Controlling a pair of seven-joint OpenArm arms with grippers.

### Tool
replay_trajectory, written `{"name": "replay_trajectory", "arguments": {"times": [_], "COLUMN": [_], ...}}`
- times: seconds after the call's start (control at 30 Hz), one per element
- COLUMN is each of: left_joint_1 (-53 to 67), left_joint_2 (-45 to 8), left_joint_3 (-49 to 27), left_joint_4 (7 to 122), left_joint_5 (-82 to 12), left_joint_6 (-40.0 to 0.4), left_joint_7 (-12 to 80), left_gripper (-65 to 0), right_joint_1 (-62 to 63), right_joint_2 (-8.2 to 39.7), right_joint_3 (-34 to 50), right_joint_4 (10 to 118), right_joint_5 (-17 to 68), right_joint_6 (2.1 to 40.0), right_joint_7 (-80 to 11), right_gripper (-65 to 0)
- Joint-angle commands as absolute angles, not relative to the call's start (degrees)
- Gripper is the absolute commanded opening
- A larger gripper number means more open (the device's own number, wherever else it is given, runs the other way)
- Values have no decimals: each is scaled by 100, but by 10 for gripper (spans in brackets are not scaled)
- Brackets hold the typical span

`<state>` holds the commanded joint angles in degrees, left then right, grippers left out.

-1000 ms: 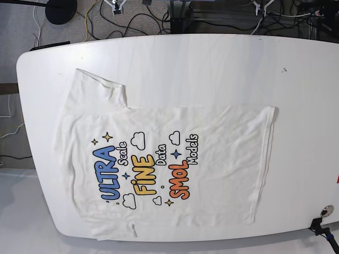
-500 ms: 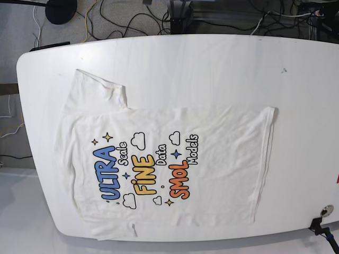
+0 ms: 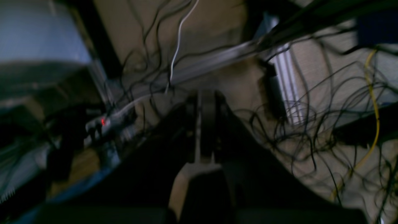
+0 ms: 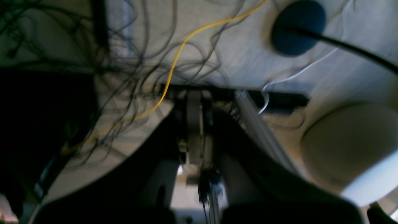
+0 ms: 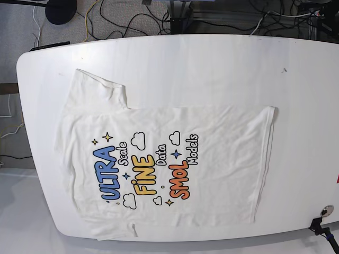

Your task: Fold the T-shirt properly

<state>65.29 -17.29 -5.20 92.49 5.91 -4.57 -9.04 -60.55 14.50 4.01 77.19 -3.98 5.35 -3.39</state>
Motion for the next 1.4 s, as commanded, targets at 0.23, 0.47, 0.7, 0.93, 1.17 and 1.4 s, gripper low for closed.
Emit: {"name": "replay_trajectory", "arguments": {"times": [0.23, 0.47, 0.7, 0.93, 1.17, 1.4], "left_joint_1": [6681, 6375, 5548, 5193, 4543, 4509], "left_joint_2": [-1900, -1953, -1891, -1885, -1859, -1815], "left_joint_3": [-581, -833, -1274, -1192, -1117, -1107], "left_joint_4": [11077, 12139, 12529, 12512, 12396, 12275], "left_joint_5": [1087, 1097, 800, 865, 912, 943], "left_joint_6": [-415, -422, -522, -586, -595, -590], "left_joint_7": [-695, -494, -259, -288, -188, -104], "left_gripper": [-650, -647, -638, -639, -512, -411], "right_joint_1": [-6625, -6520, -5477, -5508, -5211, -5178], "right_joint_2": [1443, 1379, 1249, 1414, 1793, 2067], "right_joint_3": [802, 1712, 2339, 2334, 2444, 2802], "right_joint_4": [9492, 11062, 11796, 12194, 12272, 12223], "right_joint_5": [-418, -247, 431, 503, 557, 1049], "right_joint_6": [541, 589, 1379, 1252, 1210, 1323], "right_joint_7": [-855, -1252, -1669, -1674, -1711, -1722], "right_gripper": [-650, -650, -650, -650, -634, -547]}}
